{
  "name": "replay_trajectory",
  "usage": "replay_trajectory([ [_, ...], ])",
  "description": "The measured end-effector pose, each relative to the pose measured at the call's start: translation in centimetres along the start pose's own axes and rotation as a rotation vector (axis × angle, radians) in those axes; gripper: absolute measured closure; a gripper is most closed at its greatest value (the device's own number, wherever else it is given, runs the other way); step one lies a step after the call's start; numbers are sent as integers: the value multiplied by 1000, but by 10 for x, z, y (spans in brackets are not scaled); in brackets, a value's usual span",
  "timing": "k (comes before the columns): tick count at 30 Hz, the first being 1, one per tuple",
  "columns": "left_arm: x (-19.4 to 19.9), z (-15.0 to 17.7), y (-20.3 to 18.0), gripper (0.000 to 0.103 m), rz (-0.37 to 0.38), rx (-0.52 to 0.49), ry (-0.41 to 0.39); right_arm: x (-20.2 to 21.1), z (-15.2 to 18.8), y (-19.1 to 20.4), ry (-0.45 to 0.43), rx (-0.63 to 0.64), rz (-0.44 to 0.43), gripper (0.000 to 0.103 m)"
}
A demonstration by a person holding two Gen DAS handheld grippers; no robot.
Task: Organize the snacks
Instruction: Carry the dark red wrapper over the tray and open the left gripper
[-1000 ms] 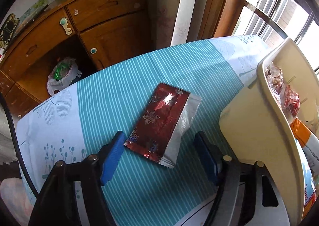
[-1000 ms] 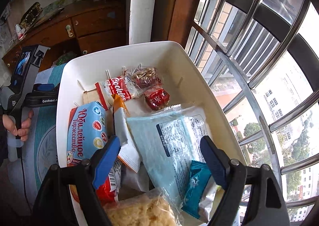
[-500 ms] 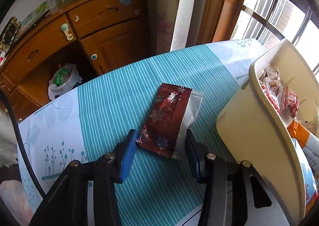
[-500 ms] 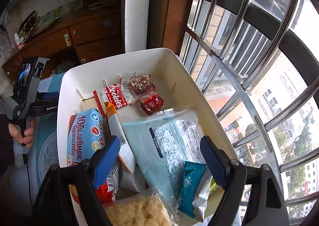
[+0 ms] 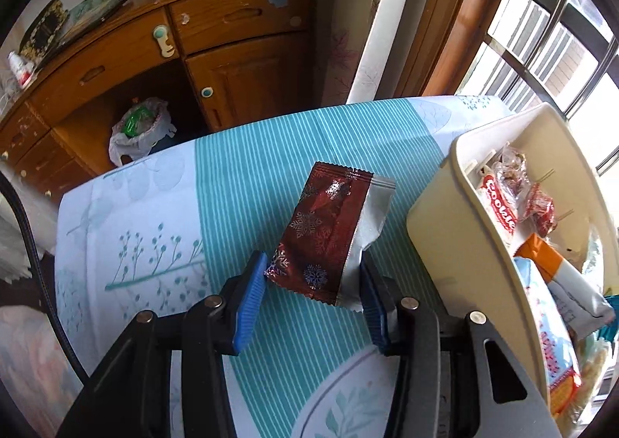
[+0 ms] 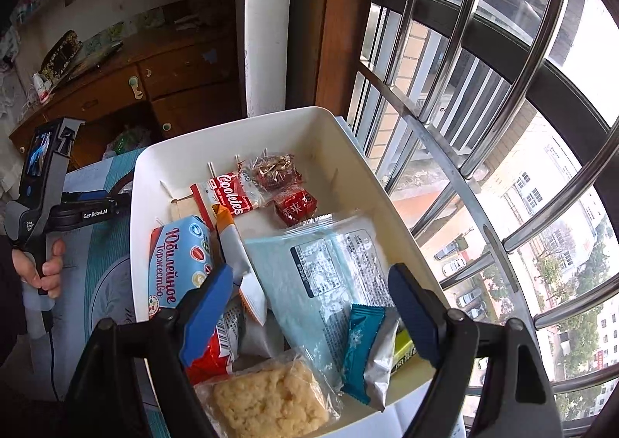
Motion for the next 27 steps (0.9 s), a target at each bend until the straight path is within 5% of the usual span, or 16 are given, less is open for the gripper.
replay_trajectory([
  [16,90,31,-30,58,36,138,-43,31,16,-23,-32,-4,-69,20],
  [27,126,51,-86,58,65,239,-57,48,42,-35,12,43,-259,19],
])
Point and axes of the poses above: each gripper's, at about its wrist camera, not at the fingertips, and x roughly against the way its jaws point, y to its left, z to its underside, the point moved 4 cm from there along -x, roughly the way its jaws point, and after that the axes turned 2 degrees about -y, right-handed, at the moved point
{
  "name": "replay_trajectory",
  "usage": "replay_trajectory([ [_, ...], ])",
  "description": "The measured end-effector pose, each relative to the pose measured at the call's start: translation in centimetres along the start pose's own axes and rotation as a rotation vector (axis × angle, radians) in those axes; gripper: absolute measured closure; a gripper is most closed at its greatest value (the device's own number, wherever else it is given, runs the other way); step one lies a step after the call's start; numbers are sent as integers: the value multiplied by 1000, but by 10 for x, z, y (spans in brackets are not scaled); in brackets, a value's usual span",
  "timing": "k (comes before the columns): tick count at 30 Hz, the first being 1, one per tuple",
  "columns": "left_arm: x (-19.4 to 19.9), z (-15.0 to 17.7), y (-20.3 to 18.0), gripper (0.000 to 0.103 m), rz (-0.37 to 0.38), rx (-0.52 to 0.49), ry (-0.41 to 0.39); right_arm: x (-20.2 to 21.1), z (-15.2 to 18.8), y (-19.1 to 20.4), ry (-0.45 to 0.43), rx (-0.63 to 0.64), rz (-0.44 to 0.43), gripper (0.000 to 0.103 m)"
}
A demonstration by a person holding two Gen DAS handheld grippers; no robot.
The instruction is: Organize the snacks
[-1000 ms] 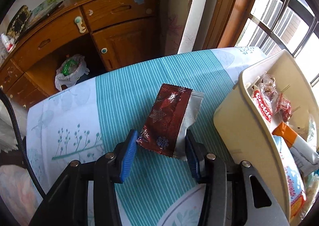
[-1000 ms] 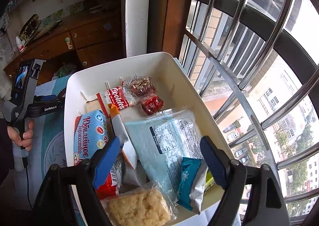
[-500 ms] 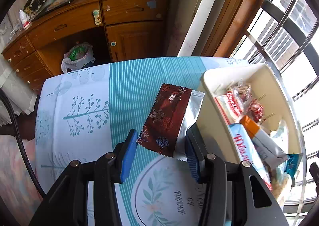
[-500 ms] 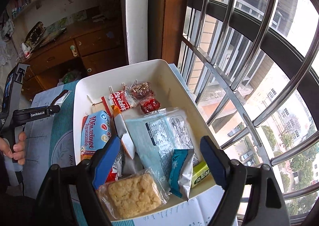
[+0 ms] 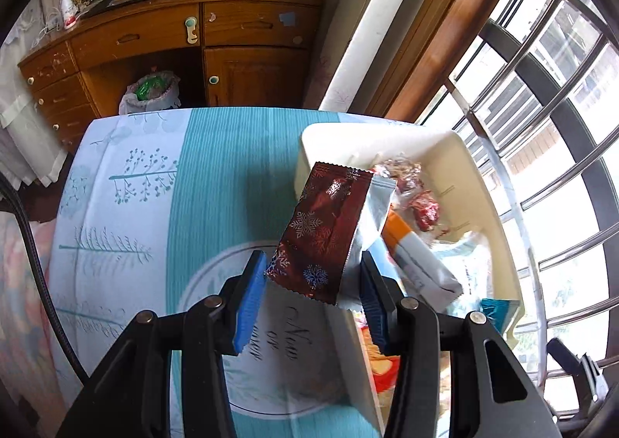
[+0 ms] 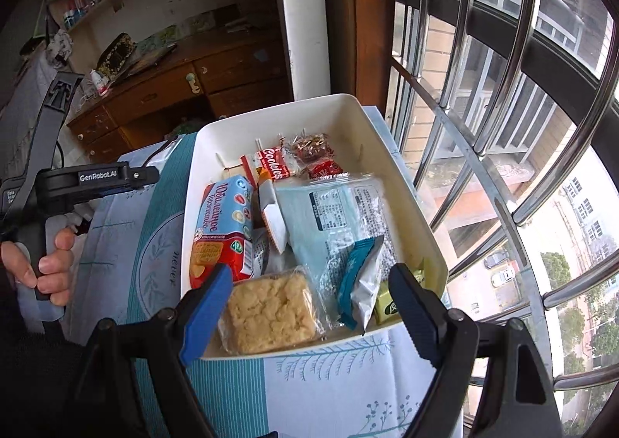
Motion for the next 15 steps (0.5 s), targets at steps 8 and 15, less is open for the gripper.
replay_trajectory([
  [8,1,14,-41,57,44,65,10,7,20,-3,65,27,-157,11],
  [15,-9,28,-65,57,91,115,55,11,25,-10,83,69,-211,11],
])
Point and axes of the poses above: each gripper's, at about its wrist camera, not at the fingertips, and x roughly against the way its jaws point, y to its left, z to its underside, the point moved 4 cm from there along -x, roughly the way its jaws point, and after that the axes turned 2 degrees about -y, right-handed, at the moved point
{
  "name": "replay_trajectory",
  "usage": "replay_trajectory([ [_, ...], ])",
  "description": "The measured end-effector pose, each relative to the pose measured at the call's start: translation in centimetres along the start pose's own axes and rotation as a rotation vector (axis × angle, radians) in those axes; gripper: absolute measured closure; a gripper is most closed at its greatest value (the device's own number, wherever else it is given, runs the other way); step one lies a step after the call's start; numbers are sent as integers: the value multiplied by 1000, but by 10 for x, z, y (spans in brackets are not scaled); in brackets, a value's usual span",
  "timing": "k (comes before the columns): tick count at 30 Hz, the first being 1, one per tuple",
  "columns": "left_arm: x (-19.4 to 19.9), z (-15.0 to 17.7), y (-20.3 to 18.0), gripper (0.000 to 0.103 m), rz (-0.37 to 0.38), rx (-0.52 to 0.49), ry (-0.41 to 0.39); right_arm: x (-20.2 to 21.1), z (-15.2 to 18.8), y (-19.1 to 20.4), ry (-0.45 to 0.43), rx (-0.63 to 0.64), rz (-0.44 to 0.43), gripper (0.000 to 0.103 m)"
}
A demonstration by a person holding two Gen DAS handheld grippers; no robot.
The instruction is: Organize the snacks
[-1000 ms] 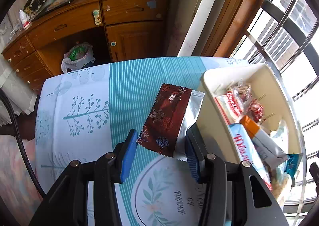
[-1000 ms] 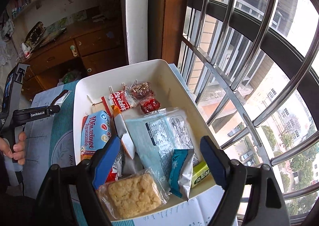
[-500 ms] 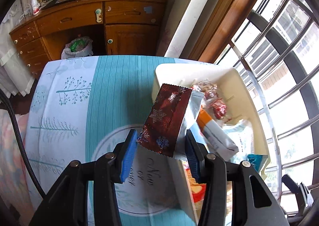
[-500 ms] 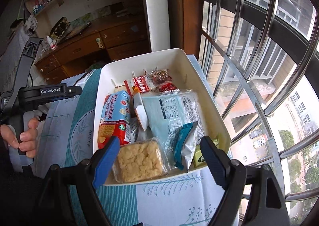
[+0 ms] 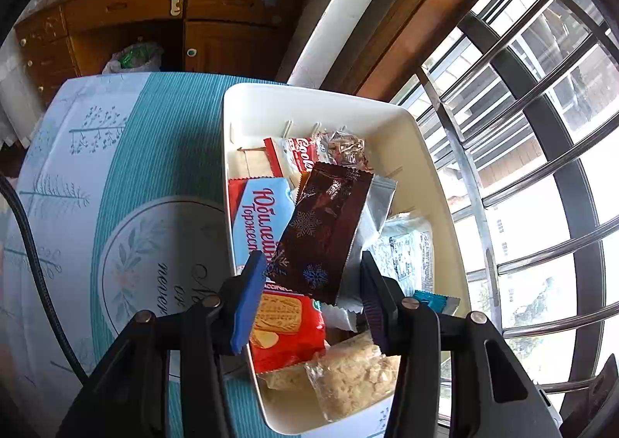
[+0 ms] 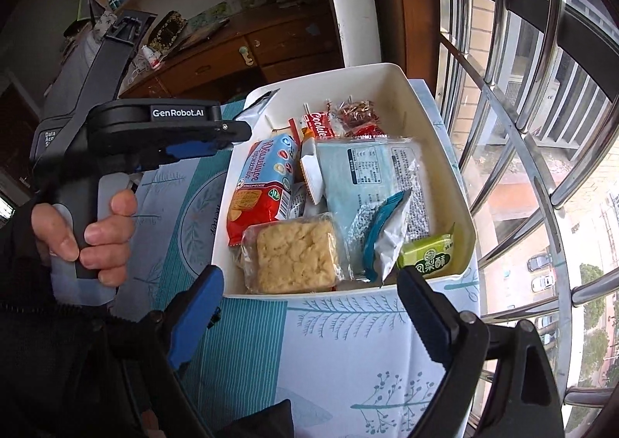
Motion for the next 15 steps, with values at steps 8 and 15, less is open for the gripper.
replay_trajectory([
  [8,32,26,7,29,2,42,-10,6,0,-9,6,-21,-26,11],
  [15,90,70,47,28,-7,119,7,16,3,10,6,-7,-32,10],
])
Point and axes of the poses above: each gripper's, at about its wrist camera, not at the fingertips, and x roughly against the way its jaws point, y to its left, z to its underside, the point moved 4 cm from there along -x, roughly the way its jaws point, and after that the axes turned 2 degrees about -y, right-handed, at the moved point
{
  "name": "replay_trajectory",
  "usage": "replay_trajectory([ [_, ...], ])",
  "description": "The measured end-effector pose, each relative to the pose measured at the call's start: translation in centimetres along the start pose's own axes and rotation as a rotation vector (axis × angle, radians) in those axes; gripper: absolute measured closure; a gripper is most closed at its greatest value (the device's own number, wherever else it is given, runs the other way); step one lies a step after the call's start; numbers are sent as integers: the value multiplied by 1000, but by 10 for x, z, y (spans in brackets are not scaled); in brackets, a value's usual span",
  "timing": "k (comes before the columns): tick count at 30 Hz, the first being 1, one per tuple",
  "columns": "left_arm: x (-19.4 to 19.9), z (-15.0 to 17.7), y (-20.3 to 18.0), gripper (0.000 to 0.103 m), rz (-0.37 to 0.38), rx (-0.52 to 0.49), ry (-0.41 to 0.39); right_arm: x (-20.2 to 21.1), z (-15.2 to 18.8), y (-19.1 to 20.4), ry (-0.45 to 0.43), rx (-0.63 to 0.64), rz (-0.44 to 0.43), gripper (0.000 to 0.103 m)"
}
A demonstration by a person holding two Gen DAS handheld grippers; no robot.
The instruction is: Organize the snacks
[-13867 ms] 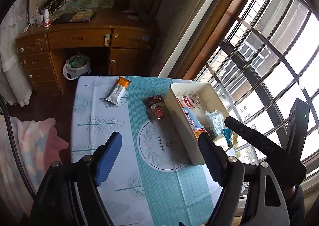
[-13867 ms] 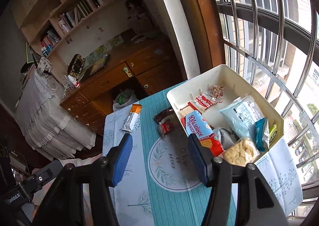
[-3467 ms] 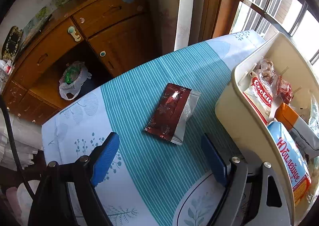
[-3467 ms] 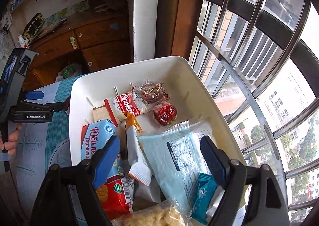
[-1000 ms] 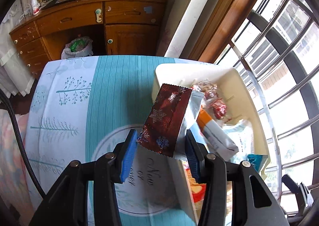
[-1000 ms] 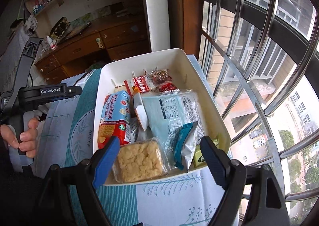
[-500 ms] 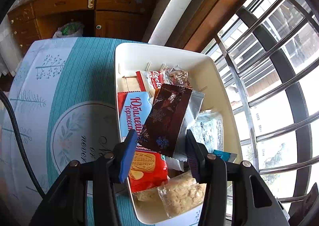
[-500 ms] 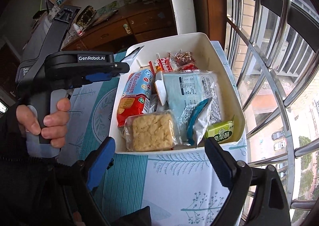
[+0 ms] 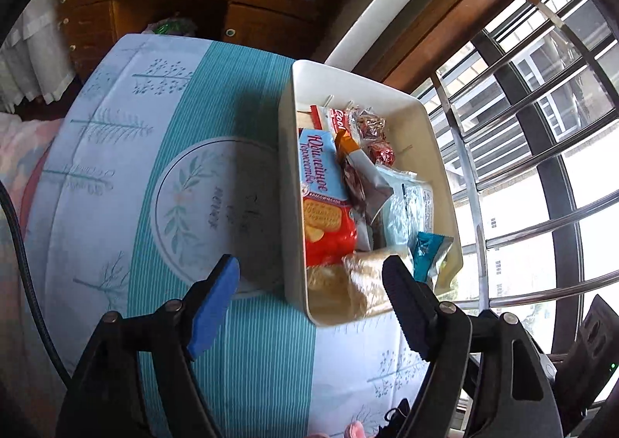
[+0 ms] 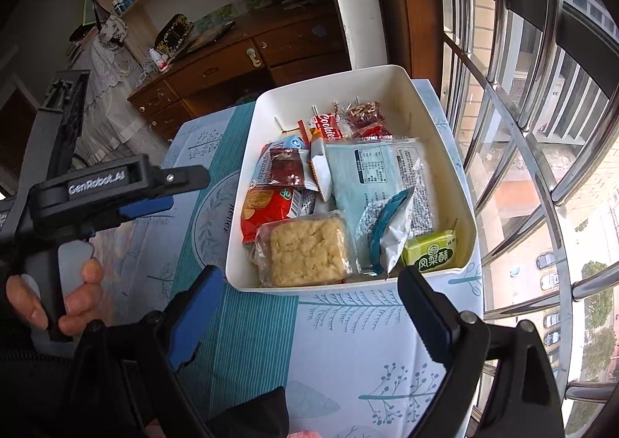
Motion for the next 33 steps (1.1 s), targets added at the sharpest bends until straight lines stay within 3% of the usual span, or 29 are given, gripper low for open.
replay_trajectory([
  [7,77,42,43,28,-7,30,-62,20,17,38,-24,39,-2,10],
  [15,150,77,66,28,-44,-51,-144,57,46,88,-95,69,7,10],
  [24,206,117,41,28,-137,-170,-229,105,74,123,-112,108,-16,10],
  [30,218,130,12,22,-182,-184,-270,133,80,127,-84,65,-97,10],
  [33,217,139,4,22,-221,-179,-279,141,89,126,-74,59,-72,9],
])
Point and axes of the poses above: each gripper's, at about its wrist camera, not at the fingertips, and x roughly against the way its jaws point, y to its left, z to its underside, the point moved 4 cm from there along -x, roughly the way its jaws point, and after that the axes turned 2 degrees about -y, right-handed, at the moved point
